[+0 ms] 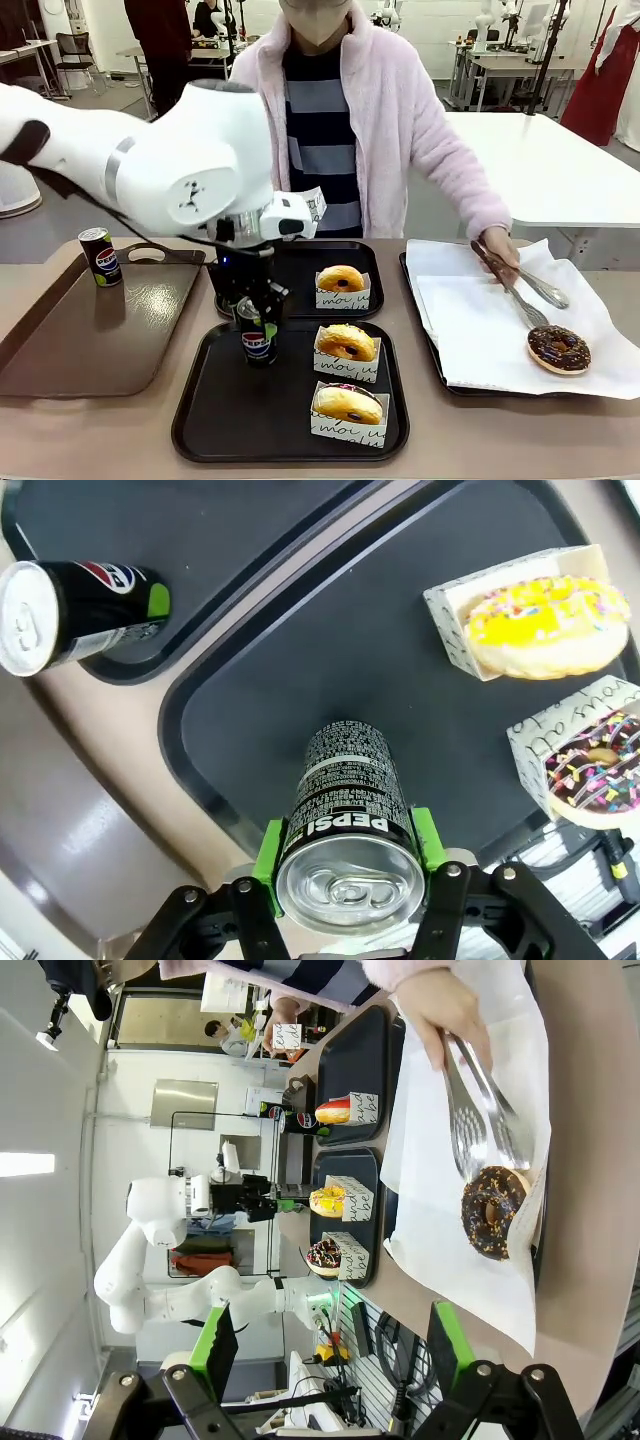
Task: Set up donuts and drinks on trays.
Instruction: Pick up one Pepsi coke from the Handle tray and place it on the Flat Tray without a Pepsi coke.
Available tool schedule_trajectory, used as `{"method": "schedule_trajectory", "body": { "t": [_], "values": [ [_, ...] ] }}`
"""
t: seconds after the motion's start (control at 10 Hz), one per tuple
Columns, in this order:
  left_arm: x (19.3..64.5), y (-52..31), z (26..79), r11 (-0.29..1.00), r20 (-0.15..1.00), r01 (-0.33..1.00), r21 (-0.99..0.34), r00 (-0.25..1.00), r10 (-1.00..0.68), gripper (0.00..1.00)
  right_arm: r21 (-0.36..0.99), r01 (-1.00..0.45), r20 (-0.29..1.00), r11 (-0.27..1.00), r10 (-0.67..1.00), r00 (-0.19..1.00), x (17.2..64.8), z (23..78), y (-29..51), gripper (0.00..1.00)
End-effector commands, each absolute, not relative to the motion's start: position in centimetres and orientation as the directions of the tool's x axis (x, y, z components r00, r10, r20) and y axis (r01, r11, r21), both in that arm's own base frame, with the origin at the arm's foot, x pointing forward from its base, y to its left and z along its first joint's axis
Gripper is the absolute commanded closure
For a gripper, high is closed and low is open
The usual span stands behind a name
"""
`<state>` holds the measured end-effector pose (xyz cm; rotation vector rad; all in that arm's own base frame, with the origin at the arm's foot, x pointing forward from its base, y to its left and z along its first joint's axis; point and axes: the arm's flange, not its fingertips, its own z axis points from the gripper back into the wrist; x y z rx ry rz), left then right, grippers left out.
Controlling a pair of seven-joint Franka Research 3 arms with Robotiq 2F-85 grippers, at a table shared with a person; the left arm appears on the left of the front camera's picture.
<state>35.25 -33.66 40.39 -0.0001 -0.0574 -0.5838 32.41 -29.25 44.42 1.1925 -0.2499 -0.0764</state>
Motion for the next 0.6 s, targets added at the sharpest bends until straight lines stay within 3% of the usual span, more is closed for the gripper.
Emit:
{"method": "schedule_trajectory", "body": {
  "t": [0.0,0.5],
  "values": [
    [35.5,-32.9,38.5,0.835,0.065,0.549,0.005,0.834,-0.549,0.41,0.929,-0.067,0.146,0.364,-0.193,0.970,32.3,44.5,-29.2,0.00],
    [35.5,-32.4,37.2,0.821,0.046,0.571,-0.007,0.820,-0.570,0.41,0.929,-0.067,0.146,0.364,-0.193,0.970,32.3,44.5,-29.2,0.00]
  ]
}}
